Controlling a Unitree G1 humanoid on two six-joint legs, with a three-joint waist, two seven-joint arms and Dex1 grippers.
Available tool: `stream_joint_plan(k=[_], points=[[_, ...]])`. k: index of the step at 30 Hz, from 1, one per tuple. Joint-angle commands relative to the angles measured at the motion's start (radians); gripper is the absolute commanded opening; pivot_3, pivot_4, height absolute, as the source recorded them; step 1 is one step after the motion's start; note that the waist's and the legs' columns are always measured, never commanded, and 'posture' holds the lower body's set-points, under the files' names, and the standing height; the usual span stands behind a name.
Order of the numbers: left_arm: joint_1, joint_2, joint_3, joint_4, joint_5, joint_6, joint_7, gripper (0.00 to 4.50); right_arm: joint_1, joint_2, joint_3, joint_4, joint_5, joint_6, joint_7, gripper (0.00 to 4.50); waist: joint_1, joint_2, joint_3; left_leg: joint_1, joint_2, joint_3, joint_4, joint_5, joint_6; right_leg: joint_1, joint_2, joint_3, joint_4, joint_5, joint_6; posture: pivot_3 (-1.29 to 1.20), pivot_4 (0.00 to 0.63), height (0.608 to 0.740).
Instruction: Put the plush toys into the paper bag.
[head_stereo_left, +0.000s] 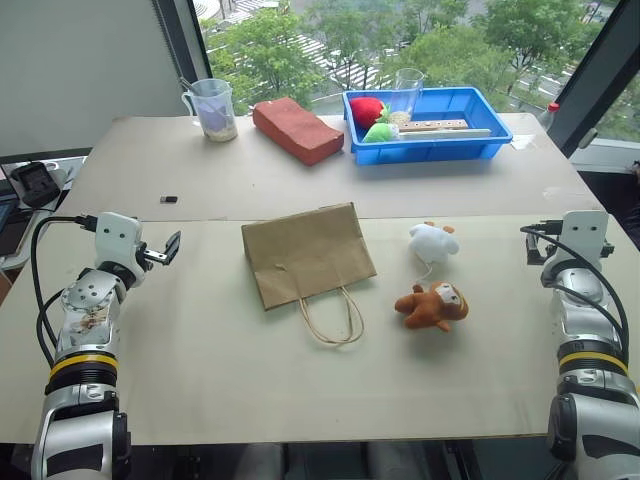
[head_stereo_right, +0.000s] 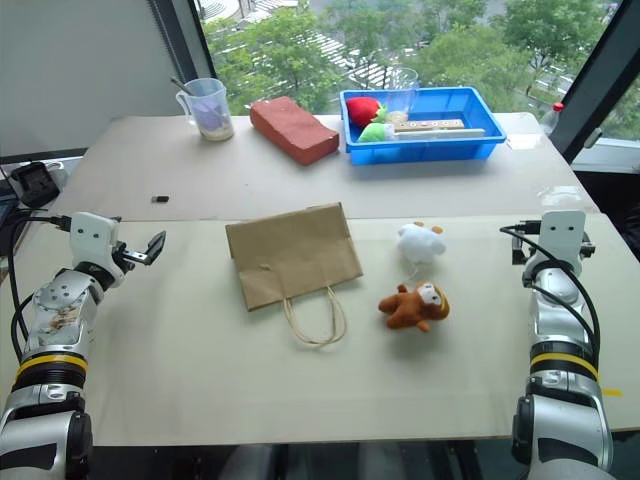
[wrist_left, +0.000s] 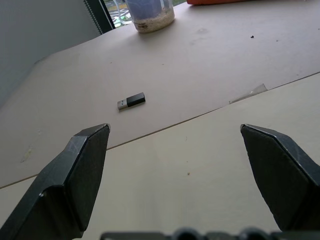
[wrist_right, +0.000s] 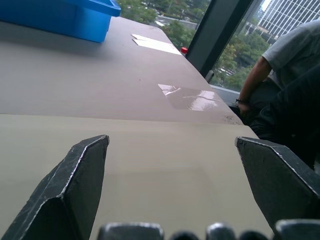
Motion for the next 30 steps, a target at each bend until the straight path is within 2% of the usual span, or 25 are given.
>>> stream_joint_plan(k=[1,3,6,10,13,16,18,20,23,25,30], points=[[0.0,0.029,0.032,-0.034,-0.019,0.012,0.001,4.45,-0.017,-0.02,-0.02,-0.033,0.014,0.004,-0.002,4.5,0.0,0.0,0.0,0.0,0.0,0.0,0.0,0.0,0.0,0.0,0.0,0.0,0.0,0.0,0.0,0.0,0.15,0.74],[0.002,0.043,0.046,-0.057,-0.049,0.032,-0.026,4.45,-0.015,-0.02,-0.021,-0.044,0.018,0.007,0.003,4.5,0.0,0.0,0.0,0.0,0.0,0.0,0.0,0.0,0.0,0.0,0.0,0.0,0.0,0.0,0.0,0.0,0.15,0.74],[0.041,0.07,0.063,-0.215,-0.149,0.11,-0.146,4.45,-0.015,-0.037,-0.004,-0.1,0.032,0.028,0.091,4.5,-0.003,0.0,0.0,-0.001,0.0,0.0,0.0,0.0,0.0,-0.001,0.0,0.0,0.0,0.0,0.0,0.0,0.15,0.74],[0.131,0.189,0.006,-0.535,-0.253,0.299,-0.365,4.45,0.037,-0.109,0.021,-0.318,0.147,0.126,0.42,4.5,-0.005,0.001,0.001,-0.002,0.0,0.0,0.0,0.0,0.001,-0.001,0.0,0.0,0.003,0.0,0.0,0.0,0.15,0.74],[0.118,0.242,-0.076,-0.72,-0.307,0.406,-0.468,4.45,0.102,-0.181,0.042,-0.53,0.285,0.259,0.671,4.5,0.007,0.002,0.001,-0.001,0.0,0.0,0.0,-0.001,0.002,0.0,0.0,0.0,0.006,0.0,0.001,0.0,0.15,0.74],[0.1,0.234,-0.194,-0.858,-0.309,0.444,-0.536,4.45,0.159,-0.228,0.066,-0.719,0.397,0.399,0.817,4.5,0.013,0.002,0.001,0.001,0.0,0.0,0.001,-0.002,0.003,0.004,0.0,-0.001,0.005,-0.001,0.001,0.0,0.15,0.74],[0.077,0.202,-0.306,-0.928,-0.282,0.455,-0.57,4.45,0.201,-0.259,0.101,-0.839,0.424,0.451,0.882,4.5,0.018,0.003,0.001,0.005,0.001,0.0,0.001,-0.002,0.003,0.01,0.0,-0.001,-0.003,-0.001,0.001,0.0,0.15,0.74],[0.056,0.165,-0.394,-0.938,-0.247,0.464,-0.585,4.45,0.236,-0.277,0.127,-0.938,0.461,0.513,0.923,4.5,0.025,0.003,0.001,0.01,0.001,0.0,0.001,-0.003,0.004,0.016,0.001,-0.001,-0.006,-0.001,0.001,0.0,0.15,0.74],[0.027,0.114,-0.486,-0.909,-0.203,0.45,-0.613,4.45,0.265,-0.276,0.144,-1.053,0.502,0.59,0.932,4.5,0.025,0.003,0.001,0.011,0.001,0.0,0.001,-0.003,0.004,0.016,0.001,0.0,-0.006,-0.001,0.001,0.0,0.15,0.74],[-0.031,0.045,-0.598,-0.839,-0.131,0.415,-0.642,4.45,0.298,-0.272,0.158,-1.162,0.541,0.649,0.925,4.5,0.036,0.003,0.001,0.011,0.001,0.0,0.001,-0.003,0.005,0.016,0.001,0.0,-0.005,-0.001,0.001,0.0,0.15,0.74],[-0.098,-0.077,-0.736,-0.667,-0.053,0.345,-0.73,4.45,0.345,-0.292,0.147,-1.341,0.636,0.779,0.904,4.5,0.056,0.003,0.001,0.01,0.0,0.0,0.002,-0.003,0.005,0.017,0.001,-0.001,-0.007,-0.001,0.001,0.0,0.15,0.74]])
